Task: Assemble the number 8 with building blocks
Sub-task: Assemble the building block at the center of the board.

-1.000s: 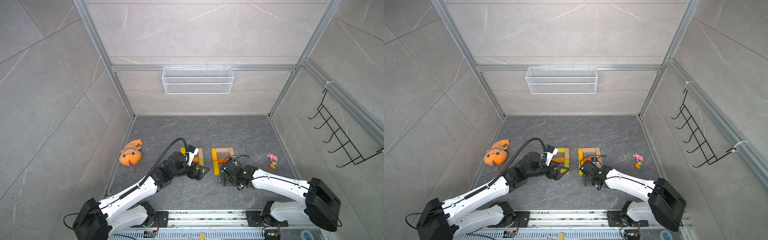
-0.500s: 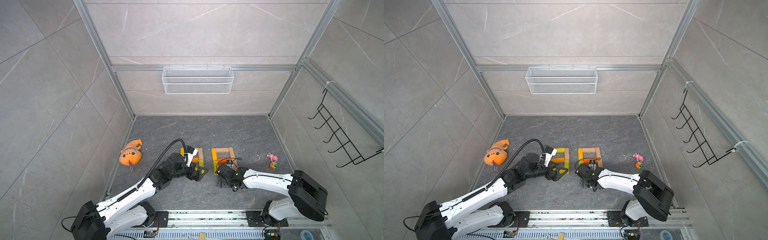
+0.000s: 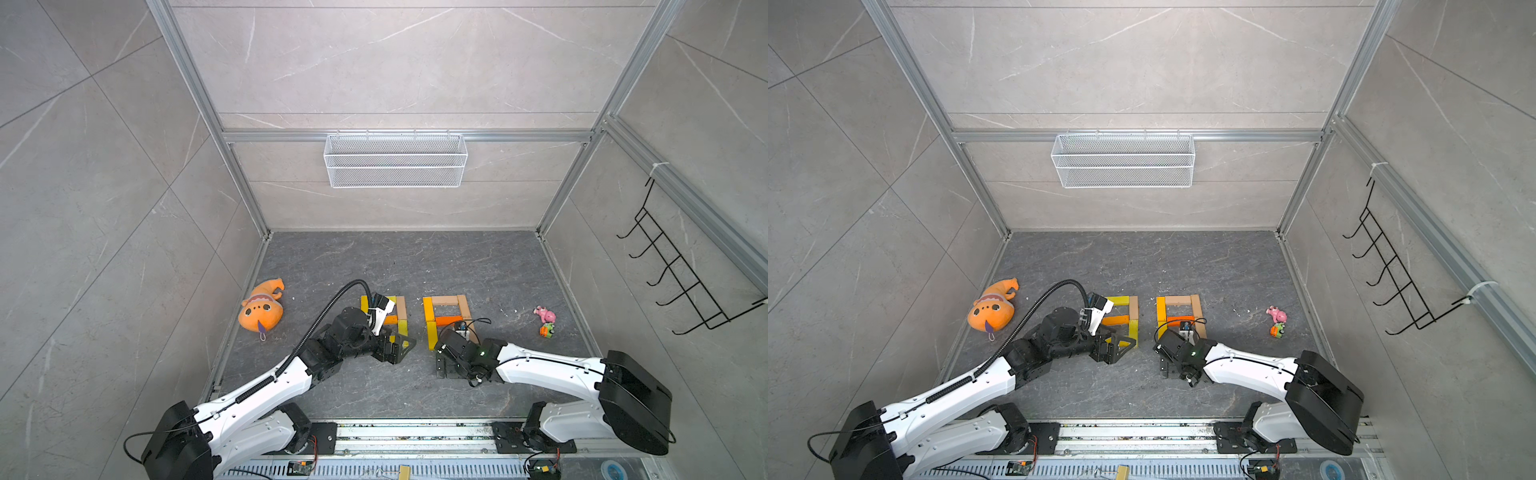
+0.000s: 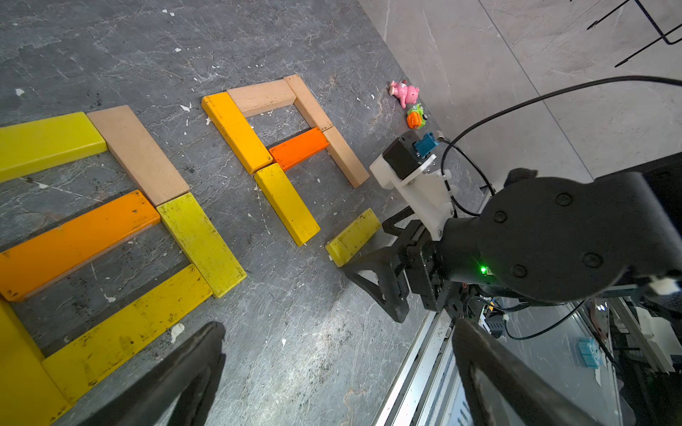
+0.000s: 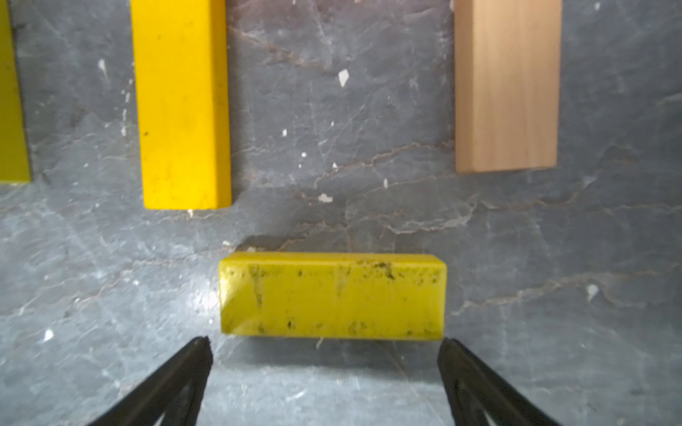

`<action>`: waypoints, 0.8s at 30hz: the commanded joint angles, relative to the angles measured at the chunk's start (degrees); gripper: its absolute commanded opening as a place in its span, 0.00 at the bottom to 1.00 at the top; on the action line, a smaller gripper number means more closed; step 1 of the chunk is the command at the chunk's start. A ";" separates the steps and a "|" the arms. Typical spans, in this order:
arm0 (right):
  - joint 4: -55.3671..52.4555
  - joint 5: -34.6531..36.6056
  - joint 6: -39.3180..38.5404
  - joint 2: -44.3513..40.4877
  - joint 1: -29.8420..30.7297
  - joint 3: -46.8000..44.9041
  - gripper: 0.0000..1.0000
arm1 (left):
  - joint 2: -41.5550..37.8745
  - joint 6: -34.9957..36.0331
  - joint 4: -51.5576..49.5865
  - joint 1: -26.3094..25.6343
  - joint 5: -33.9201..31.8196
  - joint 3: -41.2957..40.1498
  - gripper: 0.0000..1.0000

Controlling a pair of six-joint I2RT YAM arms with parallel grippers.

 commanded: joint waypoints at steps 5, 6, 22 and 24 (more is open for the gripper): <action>-4.48 -0.09 2.02 -2.92 3.00 -0.79 0.91 | -0.90 0.25 1.23 -0.14 0.36 -0.03 0.99; -4.28 -0.32 2.31 -3.20 3.11 -1.07 0.85 | -0.99 0.27 1.23 -0.19 0.28 -0.03 0.99; -0.08 -0.06 4.51 3.90 1.80 -0.84 0.44 | -1.09 0.03 1.29 -0.16 0.01 -0.18 0.99; 1.11 -0.49 4.39 4.26 1.02 -0.93 0.44 | -0.87 0.11 1.39 -0.15 0.01 -0.24 0.99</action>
